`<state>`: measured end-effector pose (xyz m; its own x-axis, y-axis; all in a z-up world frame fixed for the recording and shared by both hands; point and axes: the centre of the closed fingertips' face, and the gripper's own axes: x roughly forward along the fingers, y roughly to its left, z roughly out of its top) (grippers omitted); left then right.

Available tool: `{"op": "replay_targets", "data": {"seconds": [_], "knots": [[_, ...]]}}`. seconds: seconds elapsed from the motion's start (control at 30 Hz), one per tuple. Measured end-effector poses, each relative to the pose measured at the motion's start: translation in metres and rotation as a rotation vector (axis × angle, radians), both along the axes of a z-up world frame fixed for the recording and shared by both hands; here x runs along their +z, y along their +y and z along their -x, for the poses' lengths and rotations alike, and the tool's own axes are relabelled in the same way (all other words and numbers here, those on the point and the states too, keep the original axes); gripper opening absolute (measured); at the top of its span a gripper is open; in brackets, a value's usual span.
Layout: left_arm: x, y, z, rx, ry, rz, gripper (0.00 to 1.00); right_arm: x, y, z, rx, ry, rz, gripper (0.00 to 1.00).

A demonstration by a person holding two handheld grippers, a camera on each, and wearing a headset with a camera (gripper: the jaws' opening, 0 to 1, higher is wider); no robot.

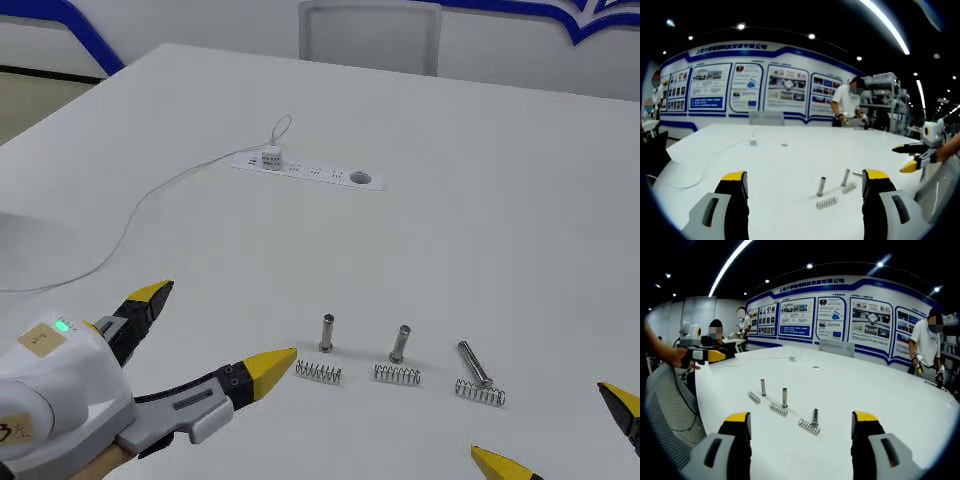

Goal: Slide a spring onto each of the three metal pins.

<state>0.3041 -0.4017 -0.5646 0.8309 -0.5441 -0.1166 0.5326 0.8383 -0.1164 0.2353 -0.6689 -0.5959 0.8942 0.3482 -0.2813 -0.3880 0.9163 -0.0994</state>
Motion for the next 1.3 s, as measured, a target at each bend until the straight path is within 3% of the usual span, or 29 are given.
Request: {"op": "replay_targets", "data": {"seconds": [0.3, 0.4, 0.63, 0.77, 0.87, 1.0, 1.1, 1.3], "knots": [[0.0, 0.005, -0.002, 0.02, -0.002, -0.001, 0.97, -0.001, -0.009, -0.001, -0.035, 0.026, -0.048, 0.81], [0.0, 0.006, -0.003, 0.027, 0.003, -0.002, 0.96, 0.004, -0.016, -0.003, -0.059, 0.012, -0.055, 0.77], [-0.002, 0.003, -0.001, 0.013, 0.005, -0.017, 0.96, 0.003, -0.024, -0.005, -0.095, 0.036, -0.084, 0.74], [-0.004, 0.003, -0.001, 0.006, 0.006, -0.027, 0.96, 0.003, -0.031, -0.01, -0.121, 0.047, -0.072, 0.66], [-0.005, 0.004, -0.002, 0.012, 0.008, -0.03, 0.97, 0.003, -0.031, -0.017, -0.122, 0.063, -0.107, 0.65], [-0.003, 0.008, -0.003, 0.028, 0.004, -0.02, 0.97, 0.003, -0.033, -0.026, -0.128, 0.062, -0.074, 0.63], [-0.004, 0.01, -0.004, 0.032, 0.007, -0.023, 0.97, 0.001, -0.029, -0.029, -0.118, 0.079, -0.097, 0.62], [-0.007, 0.008, -0.004, 0.025, 0.018, -0.025, 0.97, -0.008, -0.024, -0.035, -0.1, 0.109, -0.09, 0.61]]}}
